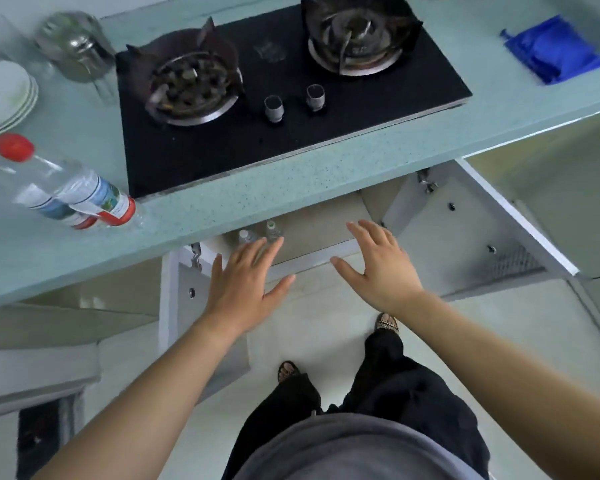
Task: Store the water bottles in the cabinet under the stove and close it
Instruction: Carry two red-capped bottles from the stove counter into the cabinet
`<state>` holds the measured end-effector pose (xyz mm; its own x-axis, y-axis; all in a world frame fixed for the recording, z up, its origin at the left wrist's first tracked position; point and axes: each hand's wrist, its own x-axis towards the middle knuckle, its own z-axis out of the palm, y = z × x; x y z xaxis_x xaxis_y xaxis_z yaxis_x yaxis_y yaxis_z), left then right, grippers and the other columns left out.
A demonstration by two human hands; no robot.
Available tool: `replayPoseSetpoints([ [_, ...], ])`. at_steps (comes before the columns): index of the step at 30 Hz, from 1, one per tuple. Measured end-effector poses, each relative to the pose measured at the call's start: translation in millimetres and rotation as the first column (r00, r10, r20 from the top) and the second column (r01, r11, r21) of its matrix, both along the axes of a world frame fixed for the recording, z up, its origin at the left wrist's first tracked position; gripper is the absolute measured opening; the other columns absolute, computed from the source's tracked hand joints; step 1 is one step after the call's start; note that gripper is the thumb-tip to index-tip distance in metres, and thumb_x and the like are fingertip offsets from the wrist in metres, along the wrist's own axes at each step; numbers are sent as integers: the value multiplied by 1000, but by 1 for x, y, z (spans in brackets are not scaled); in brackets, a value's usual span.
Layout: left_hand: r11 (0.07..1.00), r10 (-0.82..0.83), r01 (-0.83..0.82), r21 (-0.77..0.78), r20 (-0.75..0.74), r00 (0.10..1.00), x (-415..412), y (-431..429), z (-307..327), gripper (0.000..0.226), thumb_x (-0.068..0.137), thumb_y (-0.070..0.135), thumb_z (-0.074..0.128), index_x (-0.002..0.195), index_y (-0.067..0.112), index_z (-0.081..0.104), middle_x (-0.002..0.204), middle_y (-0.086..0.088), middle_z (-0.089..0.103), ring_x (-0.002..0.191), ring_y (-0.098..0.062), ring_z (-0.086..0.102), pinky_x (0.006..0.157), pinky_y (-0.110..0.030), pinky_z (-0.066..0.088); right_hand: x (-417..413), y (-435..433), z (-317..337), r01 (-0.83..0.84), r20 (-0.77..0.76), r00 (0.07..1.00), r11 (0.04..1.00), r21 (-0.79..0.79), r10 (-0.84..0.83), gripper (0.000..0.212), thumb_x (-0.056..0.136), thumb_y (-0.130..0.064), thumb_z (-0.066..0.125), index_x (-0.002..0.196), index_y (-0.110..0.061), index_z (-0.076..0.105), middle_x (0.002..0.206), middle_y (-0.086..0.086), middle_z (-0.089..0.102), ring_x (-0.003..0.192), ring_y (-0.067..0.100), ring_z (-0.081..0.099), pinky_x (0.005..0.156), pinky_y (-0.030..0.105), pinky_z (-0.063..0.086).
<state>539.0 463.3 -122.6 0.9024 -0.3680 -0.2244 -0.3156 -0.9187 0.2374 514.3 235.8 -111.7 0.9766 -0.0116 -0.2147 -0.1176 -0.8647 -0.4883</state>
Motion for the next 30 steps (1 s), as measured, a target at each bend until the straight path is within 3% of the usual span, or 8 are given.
replayPoseSetpoints([
  [8,984,-178,179,-7,94,980,-8,6,23,74,82,69,14,144,30,25,148,-1,36,138,-19,30,107,-48,31,-52,22,26,161,50,986,986,-40,-159,66,88,-56,42,143,-22,28,151,2,27,140,23,22,110,44,27],
  [13,981,-188,193,-34,103,977,-20,2,35,75,83,67,15,143,25,31,143,-3,44,133,-20,38,102,-44,37,-66,17,43,159,62,986,985,-65,-155,64,88,-57,41,142,-24,29,151,2,27,139,24,23,110,44,28],
  [20,995,95,-94,-17,78,992,-70,32,41,70,85,67,18,141,28,29,143,2,44,131,-20,41,99,-49,40,-55,32,43,-89,36,995,996,3,89,65,89,-55,42,144,-22,26,151,2,25,140,22,21,110,41,26],
  [26,944,329,-328,-27,62,942,-129,80,50,68,84,66,24,138,27,34,137,3,50,126,-20,45,95,-47,42,-55,97,33,-349,36,937,935,67,347,61,89,-56,41,141,-27,29,150,1,27,138,23,25,108,42,30],
  [30,905,425,-424,-27,88,901,-151,119,53,67,84,67,24,137,28,36,132,4,53,121,-21,49,92,-47,43,-66,142,34,-418,16,908,904,84,419,62,88,-58,38,143,-30,26,150,-2,25,138,21,23,108,42,29],
])
